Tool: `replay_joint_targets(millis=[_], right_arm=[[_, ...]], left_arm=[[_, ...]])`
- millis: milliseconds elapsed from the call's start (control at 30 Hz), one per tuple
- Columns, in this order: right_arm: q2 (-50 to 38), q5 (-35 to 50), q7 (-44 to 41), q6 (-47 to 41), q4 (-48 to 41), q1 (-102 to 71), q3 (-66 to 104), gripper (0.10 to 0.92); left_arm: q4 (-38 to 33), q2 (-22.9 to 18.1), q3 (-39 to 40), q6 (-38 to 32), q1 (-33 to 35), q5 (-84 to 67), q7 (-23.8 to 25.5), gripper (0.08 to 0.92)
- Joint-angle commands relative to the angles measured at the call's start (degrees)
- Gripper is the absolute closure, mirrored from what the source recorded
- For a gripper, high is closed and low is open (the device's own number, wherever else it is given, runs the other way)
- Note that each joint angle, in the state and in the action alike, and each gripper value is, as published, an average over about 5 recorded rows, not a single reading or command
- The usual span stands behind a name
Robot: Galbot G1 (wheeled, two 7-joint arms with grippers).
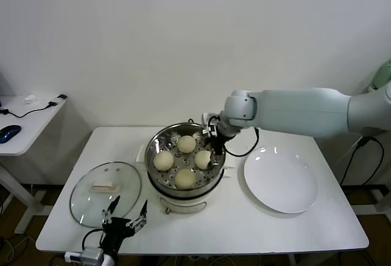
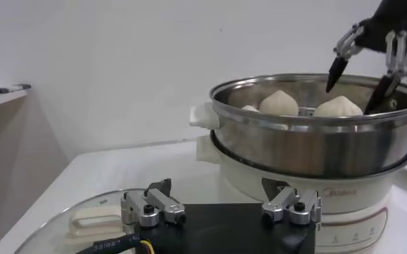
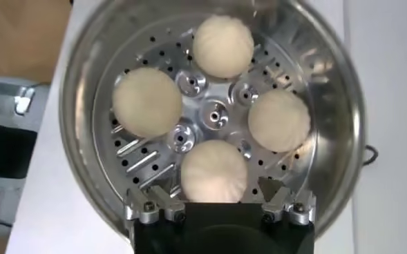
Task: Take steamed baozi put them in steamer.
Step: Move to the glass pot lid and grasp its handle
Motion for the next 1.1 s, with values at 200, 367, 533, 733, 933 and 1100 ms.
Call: replay_joint_targets(millis=[200, 367, 533, 733, 933, 1100], right_arm=[[-14.4, -2.1, 22.5, 6.3, -5.0, -15.5, 36.9, 0.202], [-21.1, -6.2, 30.0, 8.0, -2.7, -25.7, 49.2, 0.203], [-28.5, -7.8, 37.7, 12.1, 3.3, -43.9, 64.9, 0.202], [-31.4, -13.2, 41.5, 19.2, 8.9, -71.4, 88.0, 0.203], [-23.6, -20.7, 40.2, 24.4, 11.5, -97.8, 112.7, 0.203], [-13.6, -24.4, 39.0, 31.9, 12.1, -110.4, 123.4, 0.203]], left_arm=[[0.2, 0.2, -0.2, -0.1, -0.7, -1.6, -0.7, 0.177], [0.2, 0.7, -0.5, -0.5, -1.7, -2.7, -2.0, 0.177], [-0.2, 1.5, -1.0, -0.8, -2.5, -4.3, -3.5, 0.177], [0.0, 2.2, -1.7, -0.6, -3.3, -4.6, -4.2, 0.177], [1.1, 2.0, -2.6, -0.7, -4.4, -4.5, -4.5, 0.177], [1.8, 1.9, -2.7, -3.0, -4.4, -3.6, -5.6, 0.177]])
